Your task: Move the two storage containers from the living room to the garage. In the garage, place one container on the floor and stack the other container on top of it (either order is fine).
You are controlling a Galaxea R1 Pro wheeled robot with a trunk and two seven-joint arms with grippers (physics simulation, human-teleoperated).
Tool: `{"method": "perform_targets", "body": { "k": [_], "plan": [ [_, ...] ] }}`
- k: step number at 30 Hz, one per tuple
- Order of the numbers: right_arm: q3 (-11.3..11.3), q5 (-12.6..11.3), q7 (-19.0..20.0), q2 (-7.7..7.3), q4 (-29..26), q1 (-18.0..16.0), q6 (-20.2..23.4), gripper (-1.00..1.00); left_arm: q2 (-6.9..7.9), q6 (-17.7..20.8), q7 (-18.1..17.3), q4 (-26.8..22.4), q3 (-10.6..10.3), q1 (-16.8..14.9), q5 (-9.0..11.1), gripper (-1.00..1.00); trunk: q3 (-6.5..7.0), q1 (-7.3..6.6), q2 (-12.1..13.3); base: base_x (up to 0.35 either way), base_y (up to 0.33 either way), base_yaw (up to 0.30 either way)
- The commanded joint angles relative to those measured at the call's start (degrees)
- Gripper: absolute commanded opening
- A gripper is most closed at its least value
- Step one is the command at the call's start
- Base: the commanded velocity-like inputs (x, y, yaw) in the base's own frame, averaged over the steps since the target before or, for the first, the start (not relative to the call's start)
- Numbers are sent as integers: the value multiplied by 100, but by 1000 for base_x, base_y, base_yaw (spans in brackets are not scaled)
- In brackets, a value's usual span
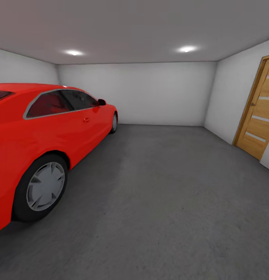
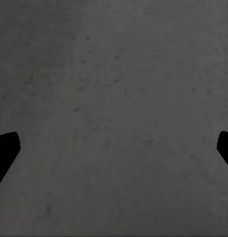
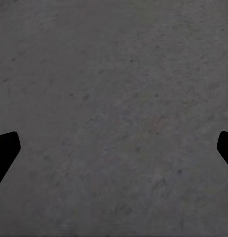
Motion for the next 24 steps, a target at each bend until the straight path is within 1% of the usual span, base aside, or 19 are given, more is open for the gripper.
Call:
{"method": "perform_targets", "body": {
  "k": [1, 8, 24],
  "plan": [
    [-28, 1, 47, 3, 4, -3, -14, 100, -1, -6, -35, -4, 13, 1, 25, 100, -5, 2, -2, 204, 0, -10],
    [-28, 1, 47, 3, 4, -3, -14, 100, -1, -6, -35, -4, 13, 1, 25, 100, -5, 2, -2, 285, 0, -4],
    [-28, 1, 47, 3, 4, -3, -14, 100, -1, -6, -35, -4, 13, 1, 25, 100, -5, 2, -2, 340, 0, 0]
  ]
}}
